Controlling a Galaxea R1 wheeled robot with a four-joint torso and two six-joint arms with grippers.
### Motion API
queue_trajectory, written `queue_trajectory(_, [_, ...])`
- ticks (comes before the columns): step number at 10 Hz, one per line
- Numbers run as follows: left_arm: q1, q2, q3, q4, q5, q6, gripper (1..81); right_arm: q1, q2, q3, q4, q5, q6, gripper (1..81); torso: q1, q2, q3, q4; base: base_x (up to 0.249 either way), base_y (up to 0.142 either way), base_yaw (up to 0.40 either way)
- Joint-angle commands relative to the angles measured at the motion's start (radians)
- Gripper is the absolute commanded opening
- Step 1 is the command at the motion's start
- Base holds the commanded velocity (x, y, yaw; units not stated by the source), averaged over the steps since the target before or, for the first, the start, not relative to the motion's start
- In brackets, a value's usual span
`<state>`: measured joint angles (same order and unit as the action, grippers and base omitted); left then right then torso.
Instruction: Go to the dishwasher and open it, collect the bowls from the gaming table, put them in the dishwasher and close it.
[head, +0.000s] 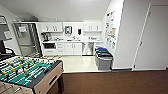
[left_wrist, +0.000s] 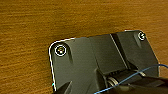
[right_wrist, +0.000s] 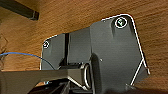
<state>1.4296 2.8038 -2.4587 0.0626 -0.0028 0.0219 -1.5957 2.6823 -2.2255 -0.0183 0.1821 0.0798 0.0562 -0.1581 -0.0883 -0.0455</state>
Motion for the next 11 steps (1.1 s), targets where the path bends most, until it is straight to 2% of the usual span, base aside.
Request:
queue_trajectory(1, [-0.065, -0.019, 0.015, -0.001, 0.044, -0.001, 81.1, 0.047, -0.020, 0.011, 0.008, -0.047, 0.005, 81.1, 0.000, 0.000, 0.000, 0.000, 0.100, 0.000, 0.000])
queue_trajectory(6, [-0.060, -0.042, 0.066, -0.001, 0.043, 0.000, 81.1, 0.047, -0.017, 0.005, 0.004, -0.047, 0.003, 81.1, 0.000, 0.000, 0.000, 0.000, 0.132, 0.000, 0.000])
queue_trajectory(11, [-0.060, -0.046, 0.072, -0.003, 0.041, 0.000, 81.1, 0.050, -0.008, 0.001, 0.003, -0.047, 0.002, 81.1, 0.000, 0.000, 0.000, 0.000, 0.161, 0.000, 0.000])
